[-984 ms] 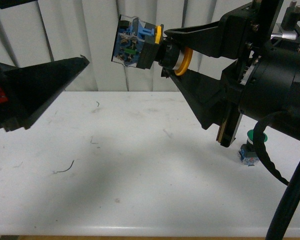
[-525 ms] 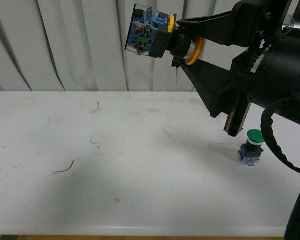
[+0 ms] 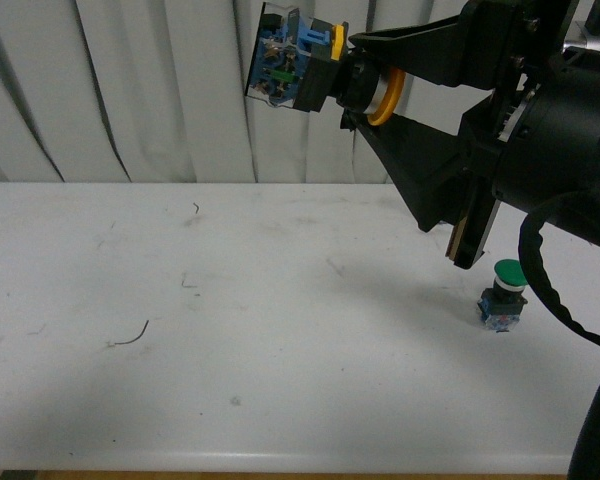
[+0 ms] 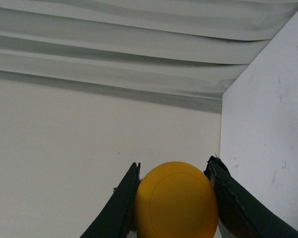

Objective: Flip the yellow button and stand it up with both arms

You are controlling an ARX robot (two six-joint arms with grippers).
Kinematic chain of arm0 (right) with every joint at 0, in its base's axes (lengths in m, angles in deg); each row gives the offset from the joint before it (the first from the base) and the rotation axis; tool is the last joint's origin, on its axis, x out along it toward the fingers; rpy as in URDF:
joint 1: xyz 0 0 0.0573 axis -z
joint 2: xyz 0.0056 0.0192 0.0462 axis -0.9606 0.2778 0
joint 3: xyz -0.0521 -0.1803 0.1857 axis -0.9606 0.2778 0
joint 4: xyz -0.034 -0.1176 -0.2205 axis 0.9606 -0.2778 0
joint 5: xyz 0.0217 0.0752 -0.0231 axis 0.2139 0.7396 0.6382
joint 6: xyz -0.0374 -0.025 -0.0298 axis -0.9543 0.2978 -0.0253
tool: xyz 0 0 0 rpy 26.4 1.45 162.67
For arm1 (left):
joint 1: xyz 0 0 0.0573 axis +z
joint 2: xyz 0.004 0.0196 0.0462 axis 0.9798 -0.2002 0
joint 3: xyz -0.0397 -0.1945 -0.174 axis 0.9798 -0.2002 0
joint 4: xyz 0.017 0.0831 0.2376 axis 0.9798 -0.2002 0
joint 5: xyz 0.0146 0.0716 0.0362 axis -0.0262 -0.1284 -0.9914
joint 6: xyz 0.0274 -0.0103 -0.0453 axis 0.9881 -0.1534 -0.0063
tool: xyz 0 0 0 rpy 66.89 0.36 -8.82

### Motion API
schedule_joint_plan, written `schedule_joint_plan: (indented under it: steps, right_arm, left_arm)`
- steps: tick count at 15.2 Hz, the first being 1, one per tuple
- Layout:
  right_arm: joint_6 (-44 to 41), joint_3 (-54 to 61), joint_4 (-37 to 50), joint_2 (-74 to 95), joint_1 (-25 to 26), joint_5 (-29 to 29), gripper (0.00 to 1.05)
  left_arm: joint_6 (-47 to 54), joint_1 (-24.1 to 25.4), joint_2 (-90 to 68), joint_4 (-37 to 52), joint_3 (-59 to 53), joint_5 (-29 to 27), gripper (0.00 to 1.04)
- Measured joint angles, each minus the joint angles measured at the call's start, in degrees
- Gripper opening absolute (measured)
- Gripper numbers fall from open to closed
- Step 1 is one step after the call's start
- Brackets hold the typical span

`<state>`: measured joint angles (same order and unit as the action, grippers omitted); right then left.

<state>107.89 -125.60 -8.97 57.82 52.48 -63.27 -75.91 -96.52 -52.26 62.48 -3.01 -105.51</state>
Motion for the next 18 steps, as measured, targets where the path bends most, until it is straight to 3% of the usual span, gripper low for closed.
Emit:
schedule_joint_plan:
  steps: [3, 4, 5, 7, 15, 16, 18]
  right_arm:
    - [-0.57, -0.09, 0.02, -0.28, -0.09, 0.00, 0.36]
    - [-0.96, -0.09, 0.00, -0.35, -0.11, 0.02, 0.36]
    - [-1.05, -0.09, 0.00, -0.35, -0.11, 0.04, 0.36]
    - [-1.22, -0.09, 0.04, -0.37, -0.11, 0.07, 0.36]
    - [-1.77, -0.09, 0.13, -0.39, -1.14, 0.31, 0.36]
    - [-3.78, -0.04, -0.15, -0.63, -1.42, 0.17, 0.36]
    - [-8.52, -0.04, -0.15, -2.27, -1.49, -1.57, 0.36]
  left_arm:
    - [0.48, 7.26, 3.56, 0.42, -3.72, 7.08, 0.06]
    - [0.57, 8.87, 4.39, 0.50, -4.74, 8.76, 0.02]
    - [0.59, 10.08, 4.74, 0.39, -5.11, 10.38, 0.02]
    - [0.66, 17.92, 6.03, 0.42, -6.32, 17.16, 0.02]
    - [0.68, 18.05, 10.56, 1.36, -11.82, 18.27, 0.02]
    - [0.66, 18.05, 10.56, 1.44, -11.82, 18.23, 0.07]
    - [0.68, 18.05, 10.56, 1.44, -11.82, 18.25, 0.29]
